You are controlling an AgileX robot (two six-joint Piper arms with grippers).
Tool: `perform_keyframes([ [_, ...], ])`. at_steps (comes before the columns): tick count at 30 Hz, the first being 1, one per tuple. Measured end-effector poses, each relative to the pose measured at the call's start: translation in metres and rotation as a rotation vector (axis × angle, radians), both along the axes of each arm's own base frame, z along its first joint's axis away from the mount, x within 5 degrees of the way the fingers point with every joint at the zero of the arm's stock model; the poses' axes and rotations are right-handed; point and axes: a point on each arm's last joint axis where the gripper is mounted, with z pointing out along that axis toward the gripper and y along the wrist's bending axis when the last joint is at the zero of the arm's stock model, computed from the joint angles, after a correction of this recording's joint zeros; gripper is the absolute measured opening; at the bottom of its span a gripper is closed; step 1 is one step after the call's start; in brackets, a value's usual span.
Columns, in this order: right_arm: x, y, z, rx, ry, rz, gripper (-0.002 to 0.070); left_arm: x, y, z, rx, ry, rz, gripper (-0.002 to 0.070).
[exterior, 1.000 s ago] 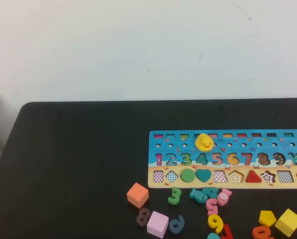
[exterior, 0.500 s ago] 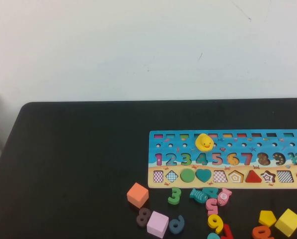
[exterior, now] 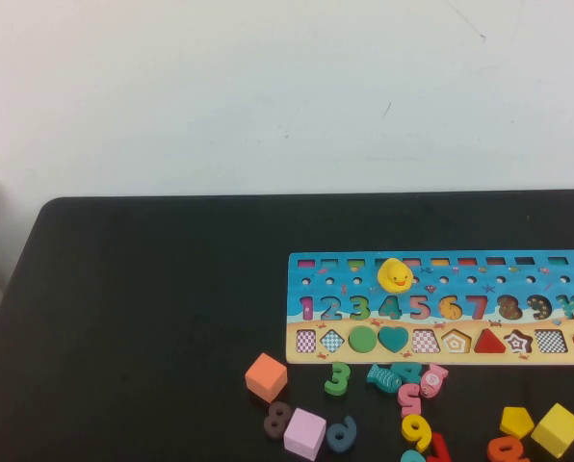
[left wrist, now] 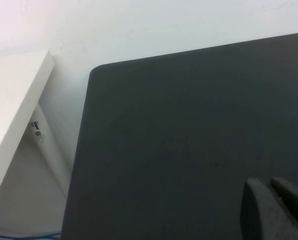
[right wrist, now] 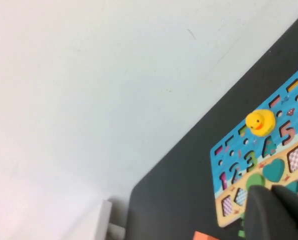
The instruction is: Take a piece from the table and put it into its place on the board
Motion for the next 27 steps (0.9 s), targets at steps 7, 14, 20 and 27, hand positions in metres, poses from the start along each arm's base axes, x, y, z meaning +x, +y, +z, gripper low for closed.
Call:
perform_keyframes([
  [7, -0.004, 0.006, 0.008, -0.274, -0.091, 0.109, 0.0019, 0.000, 0.000, 0.000, -0.001, 0.000, 0.000, -0.0001],
  [14, 0.002, 0.005, 0.077, -0.811, -0.018, 0.304, 0.0019, 0.000, 0.000, 0.000, -0.001, 0.000, 0.000, -0.0001],
  [20, 0.039, -0.007, 0.135, -1.126, 0.189, 0.493, 0.0019, 0.000, 0.000, 0.000, -0.004, 0.000, 0.000, -0.0001],
  [27, 0.093, -0.003, 0.160, -1.234, 0.227, 0.740, 0.0019, 0.000, 0.000, 0.000, -0.004, 0.000, 0.000, -0.0001],
])
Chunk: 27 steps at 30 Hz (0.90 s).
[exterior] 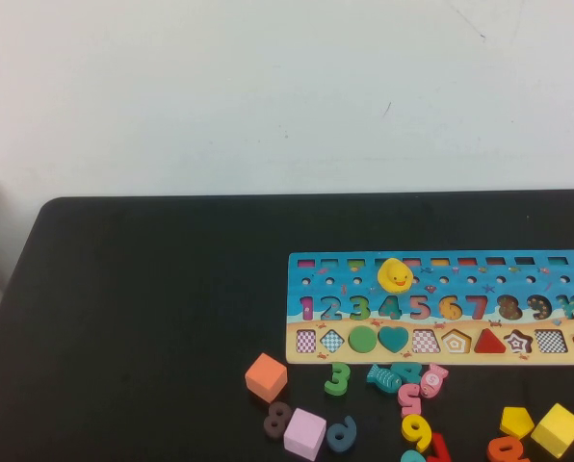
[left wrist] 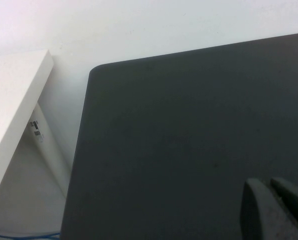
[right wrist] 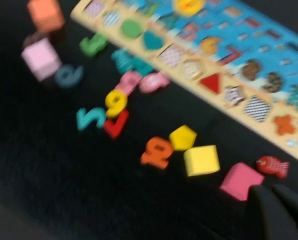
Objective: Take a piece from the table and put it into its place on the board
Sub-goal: Pick up the "Pentagon"
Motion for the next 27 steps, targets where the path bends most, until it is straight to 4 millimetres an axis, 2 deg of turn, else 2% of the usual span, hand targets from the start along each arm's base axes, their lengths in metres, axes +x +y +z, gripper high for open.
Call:
perform_keyframes([
  [5, 0.036, 0.014, -0.010, -0.089, 0.123, 0.130, 0.0019, 0.000, 0.000, 0.000, 0.000, 0.000, 0.000, -0.0001],
  [11, 0.072, 0.041, -0.047, -0.313, 0.278, 0.175, 0.0019, 0.000, 0.000, 0.000, -0.002, 0.002, 0.000, -0.0001],
  [16, 0.097, 0.064, -0.083, -0.441, 0.337, 0.111, 0.0019, 0.000, 0.000, 0.000, -0.001, 0.003, 0.000, -0.0001],
  [21, 0.120, 0.077, -0.126, -0.425, 0.437, -0.013, 0.0019, 0.000, 0.000, 0.000, -0.001, 0.003, 0.000, -0.0001],
  [25, 0.131, 0.083, -0.147, -0.395, 0.465, -0.095, 0.0021, 0.000, 0.000, 0.000, 0.001, 0.003, -0.001, -0.0001],
  [27, 0.136, 0.086, -0.155, -0.371, 0.456, -0.130, 0.0044, 0.000, 0.000, 0.000, 0.001, 0.003, -0.001, -0.0001],
])
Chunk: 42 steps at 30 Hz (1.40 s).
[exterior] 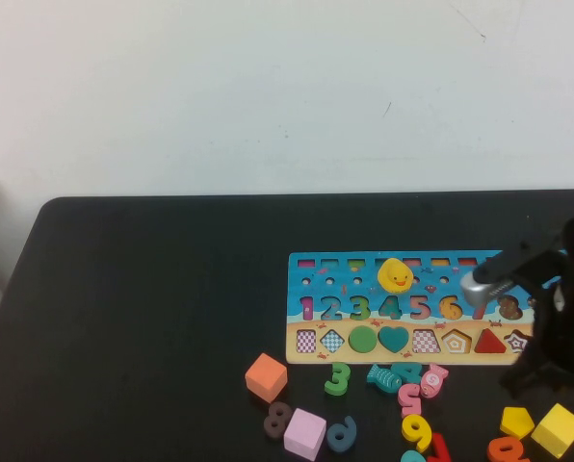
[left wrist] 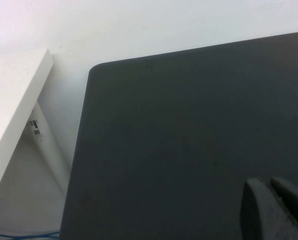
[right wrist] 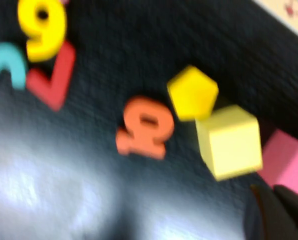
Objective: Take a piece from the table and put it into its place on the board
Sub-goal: Pick up the "Pentagon"
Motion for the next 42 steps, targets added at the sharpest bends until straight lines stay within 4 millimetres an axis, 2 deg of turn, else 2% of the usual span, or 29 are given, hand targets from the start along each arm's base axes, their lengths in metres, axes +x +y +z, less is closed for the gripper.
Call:
perform_keyframes([
  [3, 0.007, 0.005, -0.010, 0.036, -0.021, -0.029, 0.0125, 0.000, 0.000, 0.000, 0.000, 0.000, 0.000, -0.0001],
  [9, 0.016, 0.015, -0.028, 0.118, -0.024, -0.109, 0.0362, 0.000, 0.000, 0.000, 0.000, 0.000, 0.000, -0.0001],
  [12, 0.019, 0.018, -0.040, 0.129, -0.020, -0.144, 0.0409, 0.000, 0.000, 0.000, 0.000, 0.000, 0.000, -0.0001],
  [26, 0.022, 0.020, -0.104, 0.062, 0.117, -0.193, 0.0428, 0.000, 0.000, 0.000, -0.002, 0.002, 0.000, -0.0001],
  [36, 0.026, 0.019, -0.109, 0.050, 0.084, -0.190, 0.0428, 0.000, 0.000, 0.000, -0.002, 0.002, 0.000, -0.0001],
  [42, 0.030, 0.009, -0.108, -0.007, 0.056, -0.216, 0.0428, 0.000, 0.000, 0.000, -0.002, 0.002, 0.000, -0.0001],
])
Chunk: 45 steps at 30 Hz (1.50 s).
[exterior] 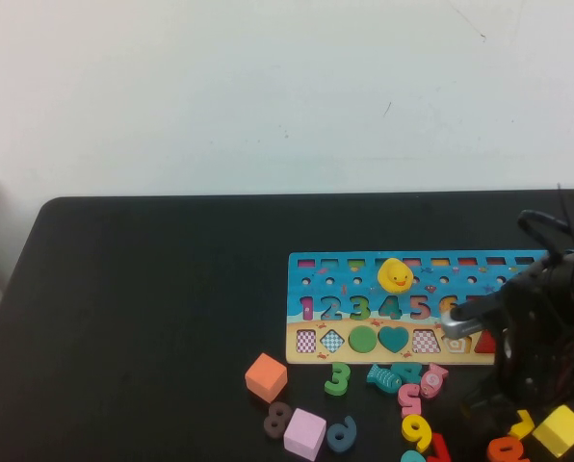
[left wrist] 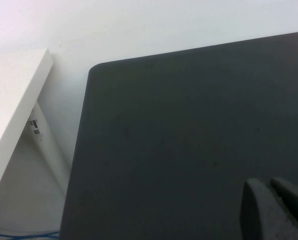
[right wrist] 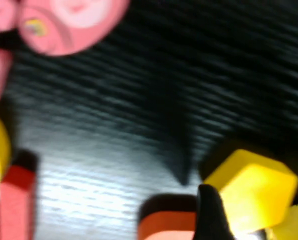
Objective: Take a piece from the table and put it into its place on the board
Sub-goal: Pick up the "Pentagon"
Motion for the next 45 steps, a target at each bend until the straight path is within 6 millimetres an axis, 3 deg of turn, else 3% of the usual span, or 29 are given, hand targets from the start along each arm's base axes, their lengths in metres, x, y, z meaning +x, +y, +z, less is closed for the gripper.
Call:
perform_keyframes([
  [6, 0.005, -0.016, 0.000, 0.006, 0.008, -0.063, 0.0428, 0.000, 0.000, 0.000, 0.000, 0.000, 0.000, -0.0001],
  [25, 0.006, -0.013, -0.001, 0.060, 0.009, -0.018, 0.0428, 0.000, 0.000, 0.000, 0.002, 0.000, -0.001, -0.0002],
  [34, 0.013, -0.030, 0.001, 0.056, 0.001, -0.073, 0.0428, 0.000, 0.000, 0.000, 0.002, 0.000, -0.001, -0.0002],
  [45, 0.012, -0.031, 0.001, 0.058, 0.034, 0.046, 0.0428, 0.000, 0.000, 0.000, 0.002, 0.000, -0.001, -0.0001],
])
